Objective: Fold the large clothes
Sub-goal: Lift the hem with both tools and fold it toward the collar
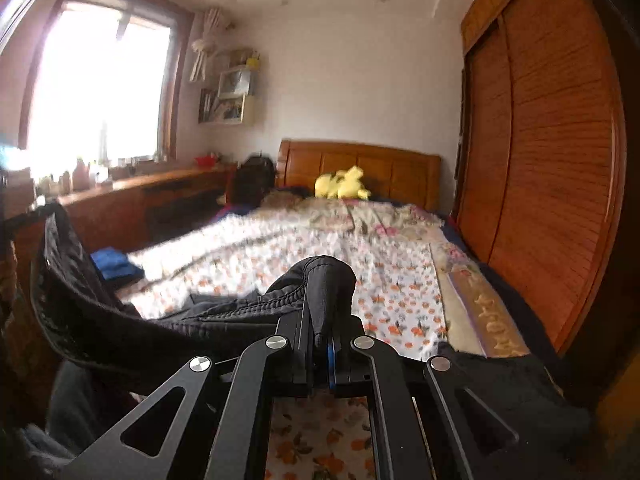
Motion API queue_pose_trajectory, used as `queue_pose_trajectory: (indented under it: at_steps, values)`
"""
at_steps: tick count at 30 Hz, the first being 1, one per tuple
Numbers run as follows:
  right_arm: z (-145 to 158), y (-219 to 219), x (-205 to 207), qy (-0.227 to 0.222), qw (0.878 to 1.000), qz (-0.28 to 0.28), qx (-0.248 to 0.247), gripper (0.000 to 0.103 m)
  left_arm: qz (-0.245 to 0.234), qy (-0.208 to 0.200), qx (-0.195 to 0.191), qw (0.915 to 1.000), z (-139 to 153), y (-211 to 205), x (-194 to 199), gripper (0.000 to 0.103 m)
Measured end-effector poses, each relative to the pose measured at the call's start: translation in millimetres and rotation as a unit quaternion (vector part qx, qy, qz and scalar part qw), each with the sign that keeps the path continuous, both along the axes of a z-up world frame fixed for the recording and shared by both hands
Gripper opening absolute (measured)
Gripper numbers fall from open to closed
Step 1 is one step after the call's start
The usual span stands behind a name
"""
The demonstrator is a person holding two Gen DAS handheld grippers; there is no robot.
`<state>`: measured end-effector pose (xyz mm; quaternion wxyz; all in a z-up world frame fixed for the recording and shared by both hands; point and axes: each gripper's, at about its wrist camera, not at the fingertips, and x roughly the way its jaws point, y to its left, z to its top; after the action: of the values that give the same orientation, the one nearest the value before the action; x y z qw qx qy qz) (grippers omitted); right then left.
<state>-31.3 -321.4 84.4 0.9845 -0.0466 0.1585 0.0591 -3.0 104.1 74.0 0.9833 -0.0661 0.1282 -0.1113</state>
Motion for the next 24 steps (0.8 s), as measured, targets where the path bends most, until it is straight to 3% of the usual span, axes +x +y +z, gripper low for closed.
queue_pose_trajectory:
  at_steps: [7,13,17,24]
  values:
    - [-61,6,48,0.055,0.998,0.005,-0.012,0.004,0.011,0.070,-0.018,0.9974,-65,16,67,0.004]
    - [-105,-4,102,0.069,0.998,-0.012,-0.005,0.004,0.035,0.085,0.006,0.9958,-103,20,123,0.005]
    - [-126,-13,149,0.086,0.996,-0.025,0.006,0.004,0.037,0.089,-0.002,0.9953,-113,25,160,0.005]
    - [-140,-13,233,0.101,0.994,-0.034,-0.003,0.004,0.051,0.068,0.007,0.9964,-106,23,214,0.005]
